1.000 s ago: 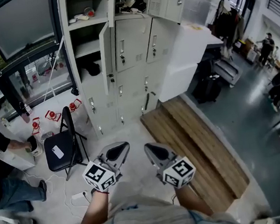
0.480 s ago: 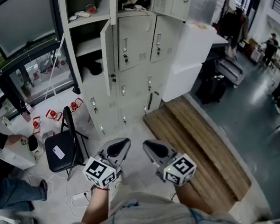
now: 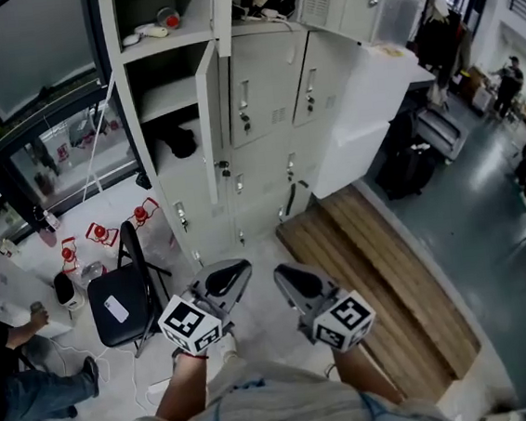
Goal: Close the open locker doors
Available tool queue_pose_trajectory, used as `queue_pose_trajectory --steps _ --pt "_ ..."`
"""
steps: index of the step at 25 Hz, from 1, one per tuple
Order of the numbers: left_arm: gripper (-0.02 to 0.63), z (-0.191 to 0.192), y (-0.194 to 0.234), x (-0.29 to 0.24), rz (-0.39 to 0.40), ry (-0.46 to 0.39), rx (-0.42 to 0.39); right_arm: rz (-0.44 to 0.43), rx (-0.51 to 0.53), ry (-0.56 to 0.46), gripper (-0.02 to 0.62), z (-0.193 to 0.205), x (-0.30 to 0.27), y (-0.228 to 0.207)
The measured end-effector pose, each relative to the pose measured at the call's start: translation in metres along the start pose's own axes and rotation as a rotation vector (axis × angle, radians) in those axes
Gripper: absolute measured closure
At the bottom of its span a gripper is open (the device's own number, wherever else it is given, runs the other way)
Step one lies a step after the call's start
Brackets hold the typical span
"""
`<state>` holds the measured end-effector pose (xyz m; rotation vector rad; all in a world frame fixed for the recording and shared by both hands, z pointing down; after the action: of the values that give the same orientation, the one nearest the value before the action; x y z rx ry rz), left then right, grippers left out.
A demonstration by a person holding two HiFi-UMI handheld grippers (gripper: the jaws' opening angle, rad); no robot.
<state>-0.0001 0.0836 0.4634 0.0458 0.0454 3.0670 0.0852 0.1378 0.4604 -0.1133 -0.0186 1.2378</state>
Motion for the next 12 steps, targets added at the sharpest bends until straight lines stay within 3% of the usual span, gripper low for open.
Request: queue_pose_trajectory --steps 12 --pt "0.601 -0.015 0.123 0.014 0.004 0.016 0.012 0.016 -0.001 0.032 0.589 -0.013 -0.119 -0.027"
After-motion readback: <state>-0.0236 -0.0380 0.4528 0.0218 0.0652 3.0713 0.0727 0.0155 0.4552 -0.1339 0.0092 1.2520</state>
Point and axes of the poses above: the fingertips, and each gripper's own axes: x backward along the fingers, y to its left, z out of its underside, the point moved 3 cm from there along x, backward along the fingers, and after that the axes turned 8 degrees about z, right-handed, at the moved point
